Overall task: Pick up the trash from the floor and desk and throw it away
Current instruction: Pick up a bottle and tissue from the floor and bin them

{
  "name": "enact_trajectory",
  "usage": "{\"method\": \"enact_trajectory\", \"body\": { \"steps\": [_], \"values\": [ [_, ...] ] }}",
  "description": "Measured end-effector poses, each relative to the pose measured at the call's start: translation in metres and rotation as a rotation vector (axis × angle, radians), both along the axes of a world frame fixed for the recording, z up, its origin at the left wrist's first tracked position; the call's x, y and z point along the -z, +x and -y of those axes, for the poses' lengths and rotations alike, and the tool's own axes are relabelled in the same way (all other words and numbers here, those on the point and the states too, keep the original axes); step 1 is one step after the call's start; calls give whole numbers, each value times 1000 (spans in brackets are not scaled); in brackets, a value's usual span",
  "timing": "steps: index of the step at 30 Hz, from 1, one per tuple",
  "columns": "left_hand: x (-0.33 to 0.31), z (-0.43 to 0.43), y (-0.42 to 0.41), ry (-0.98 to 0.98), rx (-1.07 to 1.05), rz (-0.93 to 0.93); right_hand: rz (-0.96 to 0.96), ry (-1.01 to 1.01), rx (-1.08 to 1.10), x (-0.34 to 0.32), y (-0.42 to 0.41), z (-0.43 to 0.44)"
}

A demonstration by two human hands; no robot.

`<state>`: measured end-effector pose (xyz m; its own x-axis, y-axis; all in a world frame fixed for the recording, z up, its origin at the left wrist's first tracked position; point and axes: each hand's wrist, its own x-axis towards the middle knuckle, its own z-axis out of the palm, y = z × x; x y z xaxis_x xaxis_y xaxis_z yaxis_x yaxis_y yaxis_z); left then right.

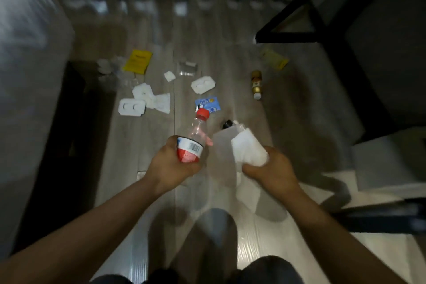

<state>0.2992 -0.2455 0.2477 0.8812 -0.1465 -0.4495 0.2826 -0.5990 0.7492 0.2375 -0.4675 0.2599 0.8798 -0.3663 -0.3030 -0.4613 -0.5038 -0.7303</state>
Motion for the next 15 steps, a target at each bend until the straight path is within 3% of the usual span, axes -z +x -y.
{"method": "enact_trajectory", "body": {
  "steps": [8,15],
  "values": [
    [-295,16,-11,-140,-83,88,169,247,225,-279,-28,-9],
    [-518,62,8,-198,-34,360,483,148,201,-514,-26,48]
  ]
}}
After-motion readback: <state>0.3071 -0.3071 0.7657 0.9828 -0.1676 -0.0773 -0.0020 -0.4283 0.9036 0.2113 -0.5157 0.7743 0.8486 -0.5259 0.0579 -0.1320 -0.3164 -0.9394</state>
